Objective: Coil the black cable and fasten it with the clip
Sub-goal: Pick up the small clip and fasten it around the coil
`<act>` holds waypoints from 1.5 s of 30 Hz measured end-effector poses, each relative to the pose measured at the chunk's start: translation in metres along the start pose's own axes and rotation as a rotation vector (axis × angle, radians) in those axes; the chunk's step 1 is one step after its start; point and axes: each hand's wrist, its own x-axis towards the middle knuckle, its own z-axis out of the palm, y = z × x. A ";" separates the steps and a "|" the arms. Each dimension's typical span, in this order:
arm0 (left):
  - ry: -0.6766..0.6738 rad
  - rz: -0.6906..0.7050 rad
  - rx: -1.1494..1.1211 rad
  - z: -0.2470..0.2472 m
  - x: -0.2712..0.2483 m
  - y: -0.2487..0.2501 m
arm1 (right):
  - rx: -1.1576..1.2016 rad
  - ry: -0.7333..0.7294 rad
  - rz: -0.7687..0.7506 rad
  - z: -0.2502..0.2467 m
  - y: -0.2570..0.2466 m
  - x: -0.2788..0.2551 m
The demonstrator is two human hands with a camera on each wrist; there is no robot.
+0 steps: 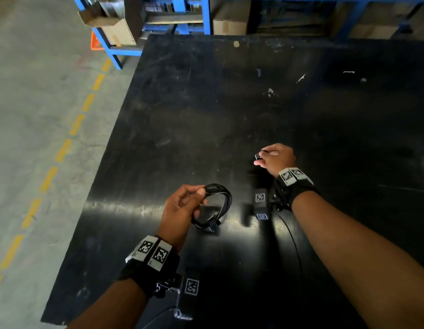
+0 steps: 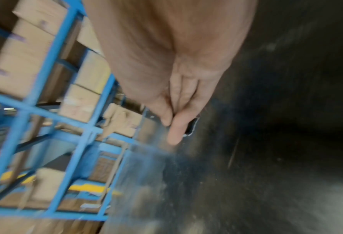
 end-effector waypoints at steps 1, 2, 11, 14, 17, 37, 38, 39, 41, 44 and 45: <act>0.000 0.003 -0.013 0.000 0.000 0.003 | 0.055 -0.028 -0.063 -0.007 -0.005 -0.016; -0.002 0.007 -0.024 0.000 0.000 0.006 | 0.109 -0.060 -0.119 -0.014 -0.009 -0.033; 0.018 0.077 -0.066 0.011 -0.019 0.044 | 0.265 -0.322 -0.401 -0.064 -0.045 -0.218; 0.033 0.124 -0.106 0.019 -0.034 0.058 | 0.274 -0.349 -0.433 -0.056 -0.045 -0.248; 0.024 0.164 -0.140 0.026 -0.052 0.071 | 0.248 -0.324 -0.476 -0.044 -0.046 -0.263; -0.093 0.306 -0.001 0.016 -0.127 0.096 | 0.059 0.075 -0.902 -0.020 -0.052 -0.326; -0.084 0.327 0.016 0.015 -0.127 0.096 | 0.061 0.079 -0.907 -0.020 -0.052 -0.327; -0.071 0.347 0.033 0.013 -0.127 0.095 | 0.059 0.080 -0.914 -0.021 -0.052 -0.328; -0.048 0.379 0.061 0.011 -0.127 0.095 | 0.038 0.090 -0.941 -0.023 -0.053 -0.331; -0.025 0.418 0.100 0.007 -0.127 0.096 | -0.019 0.145 -1.015 -0.030 -0.061 -0.335; -0.027 0.444 0.122 0.005 -0.128 0.096 | -0.041 0.160 -1.041 -0.034 -0.065 -0.336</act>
